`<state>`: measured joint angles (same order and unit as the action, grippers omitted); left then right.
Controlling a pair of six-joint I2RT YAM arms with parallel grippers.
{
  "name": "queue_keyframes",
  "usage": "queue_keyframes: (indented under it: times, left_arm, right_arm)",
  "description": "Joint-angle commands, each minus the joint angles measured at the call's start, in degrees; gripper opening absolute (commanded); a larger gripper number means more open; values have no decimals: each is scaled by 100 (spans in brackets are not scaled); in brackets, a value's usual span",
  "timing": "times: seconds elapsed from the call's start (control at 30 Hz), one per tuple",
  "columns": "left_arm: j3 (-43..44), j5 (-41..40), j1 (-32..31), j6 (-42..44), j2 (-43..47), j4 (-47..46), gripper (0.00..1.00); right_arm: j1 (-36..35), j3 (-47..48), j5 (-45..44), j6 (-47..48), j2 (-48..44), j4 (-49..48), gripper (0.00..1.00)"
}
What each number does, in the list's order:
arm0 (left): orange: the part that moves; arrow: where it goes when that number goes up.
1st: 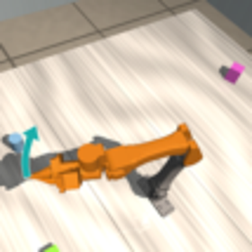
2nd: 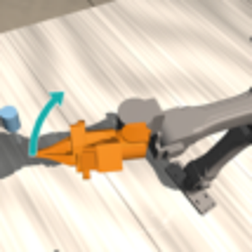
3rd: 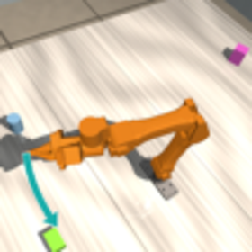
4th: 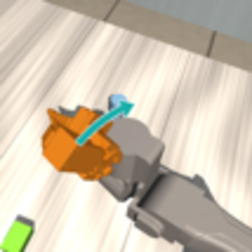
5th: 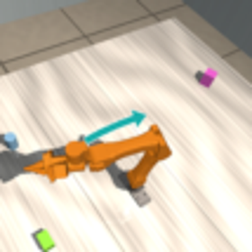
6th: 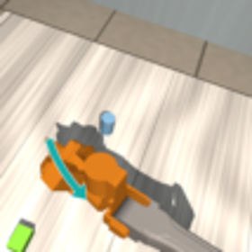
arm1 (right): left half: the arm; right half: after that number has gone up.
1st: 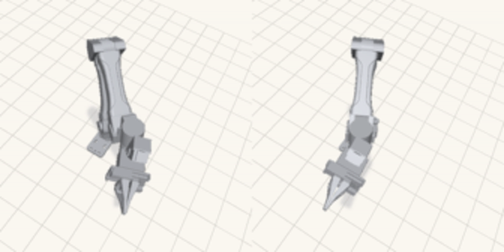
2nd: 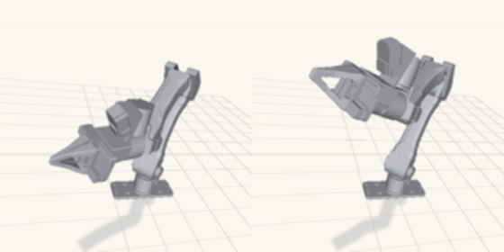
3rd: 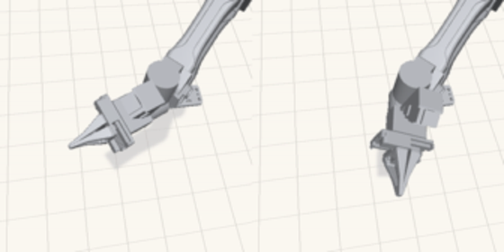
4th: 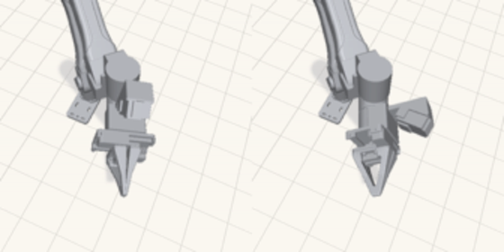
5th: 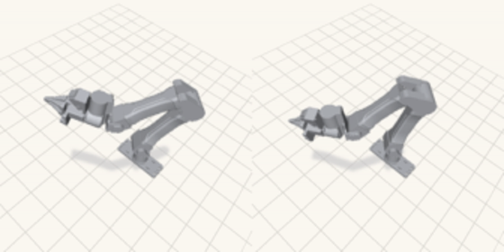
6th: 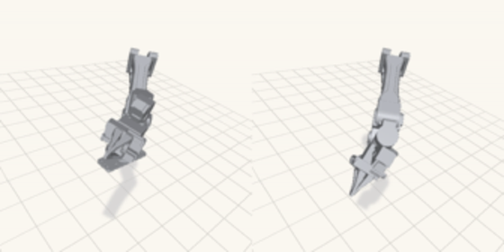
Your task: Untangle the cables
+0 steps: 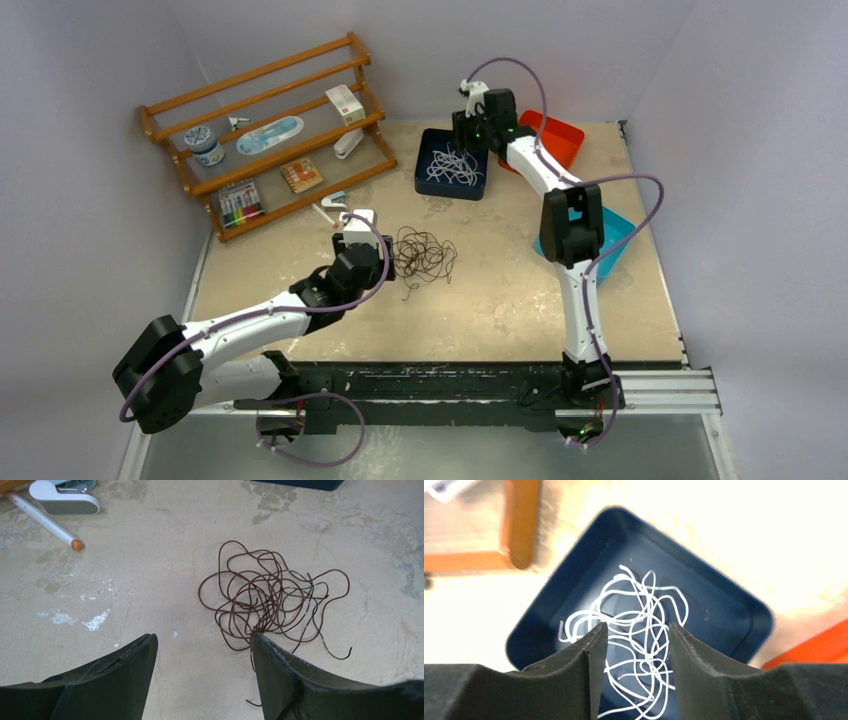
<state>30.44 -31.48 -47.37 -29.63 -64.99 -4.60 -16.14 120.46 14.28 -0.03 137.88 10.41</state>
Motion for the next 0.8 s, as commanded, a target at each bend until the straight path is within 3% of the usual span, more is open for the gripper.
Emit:
queue_keyframes:
  times: [0.0,0.2,0.4,0.6,0.77]
  left_arm:
    - [362,-248,9,-121,-4,-42,70]
    - [494,-246,9,-63,-86,31,73]
    - [609,-170,22,-60,-186,86,73]
    - [943,114,117,-111,-590,95,72]
    - [1196,310,242,-180,-1140,-42,70]
  right_arm:
    - [-20,-109,-181,32,-940,-254,53]
    - [-16,-707,-228,-108,-1570,-412,63]
    - [-12,-1815,-349,-305,-2619,-781,65]
    - [-12,-3443,-296,-673,-4027,-1014,64]
    - [-16,-5057,505,-849,-5108,-1112,61]
